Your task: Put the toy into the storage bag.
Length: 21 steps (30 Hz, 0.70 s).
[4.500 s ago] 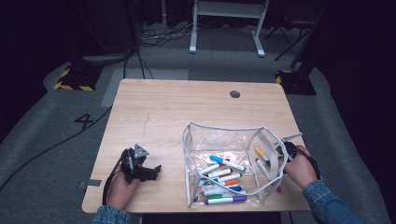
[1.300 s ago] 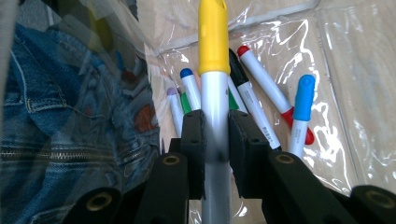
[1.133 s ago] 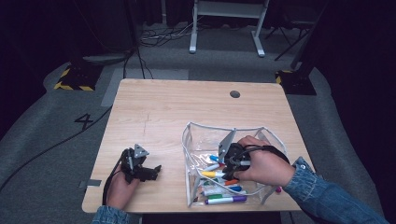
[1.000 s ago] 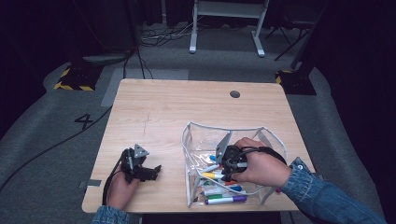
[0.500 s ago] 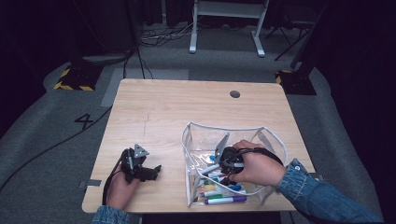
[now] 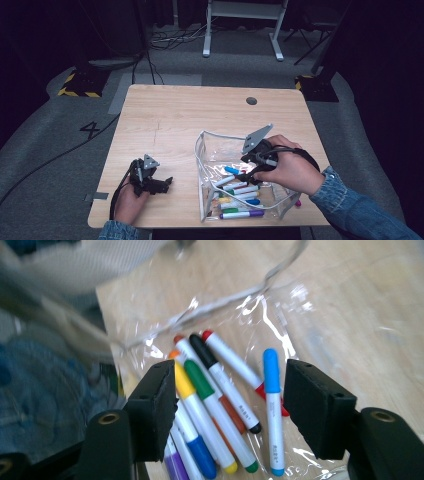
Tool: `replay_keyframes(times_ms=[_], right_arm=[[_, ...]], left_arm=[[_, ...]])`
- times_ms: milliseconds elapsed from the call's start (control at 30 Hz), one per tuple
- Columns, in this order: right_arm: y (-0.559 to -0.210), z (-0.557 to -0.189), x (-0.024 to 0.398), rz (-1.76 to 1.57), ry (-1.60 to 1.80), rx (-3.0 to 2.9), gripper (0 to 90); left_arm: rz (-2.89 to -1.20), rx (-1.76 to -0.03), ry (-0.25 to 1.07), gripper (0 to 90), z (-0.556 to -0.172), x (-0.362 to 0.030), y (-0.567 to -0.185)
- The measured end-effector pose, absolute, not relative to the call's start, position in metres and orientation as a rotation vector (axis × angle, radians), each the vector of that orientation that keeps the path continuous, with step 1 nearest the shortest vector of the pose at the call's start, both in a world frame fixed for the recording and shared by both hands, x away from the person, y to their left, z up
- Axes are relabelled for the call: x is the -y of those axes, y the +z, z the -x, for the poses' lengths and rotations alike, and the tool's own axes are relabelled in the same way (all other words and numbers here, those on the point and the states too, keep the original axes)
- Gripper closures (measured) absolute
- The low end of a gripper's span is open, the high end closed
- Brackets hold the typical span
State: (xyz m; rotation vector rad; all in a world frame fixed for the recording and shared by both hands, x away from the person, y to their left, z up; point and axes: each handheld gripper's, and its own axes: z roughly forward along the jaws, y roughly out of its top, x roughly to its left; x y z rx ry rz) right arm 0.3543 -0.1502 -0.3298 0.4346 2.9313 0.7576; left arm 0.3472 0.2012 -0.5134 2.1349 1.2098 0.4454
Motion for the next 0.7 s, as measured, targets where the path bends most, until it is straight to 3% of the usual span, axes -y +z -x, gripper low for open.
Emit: replay_keyframes(times_ms=[400,700], right_arm=[[-0.281,-0.369,0.190,-0.651,0.964,-2.710,38.8],[-0.267,-0.384,0.223,-0.788,1.002,-2.596,39.2]], left_arm=[[-2.138,-1.208,0.446,0.0,-0.347,-0.201,-0.513],[-2.138,-1.207,0.447,0.0,-0.347,-0.201,-0.513]])
